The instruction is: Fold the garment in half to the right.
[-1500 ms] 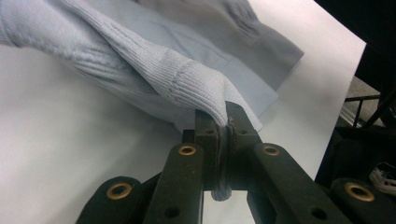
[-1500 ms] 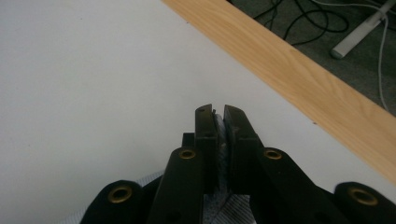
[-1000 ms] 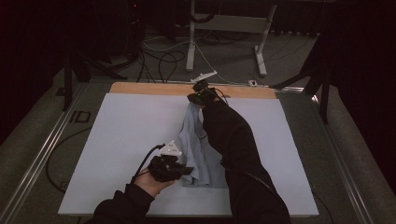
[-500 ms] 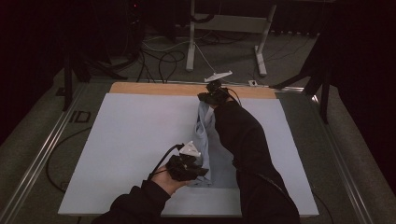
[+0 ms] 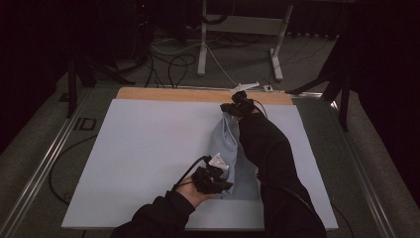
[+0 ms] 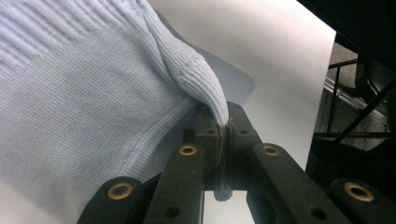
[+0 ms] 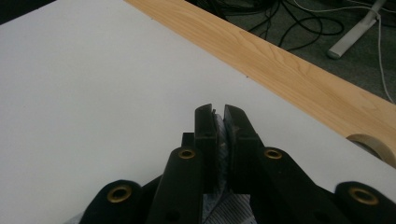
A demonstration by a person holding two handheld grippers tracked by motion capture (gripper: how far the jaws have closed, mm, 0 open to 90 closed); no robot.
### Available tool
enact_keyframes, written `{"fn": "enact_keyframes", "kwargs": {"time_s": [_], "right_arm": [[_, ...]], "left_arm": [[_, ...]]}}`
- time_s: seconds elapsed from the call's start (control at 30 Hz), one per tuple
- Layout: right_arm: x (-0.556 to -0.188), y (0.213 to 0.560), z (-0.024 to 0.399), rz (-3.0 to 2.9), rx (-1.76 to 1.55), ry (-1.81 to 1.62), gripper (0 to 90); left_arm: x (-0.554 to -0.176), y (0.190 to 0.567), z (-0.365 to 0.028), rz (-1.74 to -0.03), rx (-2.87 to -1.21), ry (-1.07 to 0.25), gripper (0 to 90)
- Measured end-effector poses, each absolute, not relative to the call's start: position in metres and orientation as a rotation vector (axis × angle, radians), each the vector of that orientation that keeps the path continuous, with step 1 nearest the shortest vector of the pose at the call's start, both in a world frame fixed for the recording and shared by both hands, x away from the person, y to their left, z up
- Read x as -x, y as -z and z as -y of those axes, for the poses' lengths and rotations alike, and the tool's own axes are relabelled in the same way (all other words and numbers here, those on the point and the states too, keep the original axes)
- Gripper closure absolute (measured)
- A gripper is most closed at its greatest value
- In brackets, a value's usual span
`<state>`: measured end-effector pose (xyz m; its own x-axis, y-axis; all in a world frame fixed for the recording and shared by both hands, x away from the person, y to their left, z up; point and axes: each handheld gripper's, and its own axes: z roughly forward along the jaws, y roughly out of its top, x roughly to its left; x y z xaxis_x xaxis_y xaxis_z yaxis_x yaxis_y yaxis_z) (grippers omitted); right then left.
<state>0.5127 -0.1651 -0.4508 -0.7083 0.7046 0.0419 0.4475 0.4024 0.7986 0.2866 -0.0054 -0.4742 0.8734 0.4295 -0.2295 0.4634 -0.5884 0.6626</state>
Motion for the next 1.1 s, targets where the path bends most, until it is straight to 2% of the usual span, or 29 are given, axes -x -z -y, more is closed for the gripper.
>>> {"fn": "enact_keyframes", "kwargs": {"time_s": [0.3,0.63,0.77,0.93,1.1], "right_arm": [[-0.517,0.464,0.177,-2.357,-1.009,-1.228,85.1],[-0.520,0.476,0.189,-2.367,-1.038,-1.219,82.9],[-0.520,0.476,0.191,-2.375,-1.059,-1.208,73.5],[-0.516,0.471,0.196,-2.366,-1.052,-1.220,54.7],[-0.513,0.464,0.198,-2.367,-1.062,-1.215,47.1]], "left_arm": [[-0.294,0.486,0.032,-0.643,-2.313,0.051,87.0],[-0.296,0.497,0.042,-0.669,-2.335,0.046,86.9],[-0.298,0.500,0.047,-0.681,-2.347,0.046,86.9],[-0.299,0.504,0.051,-0.695,-2.352,0.044,86.9],[-0.300,0.507,0.057,-0.693,-2.369,0.043,86.9]]}}
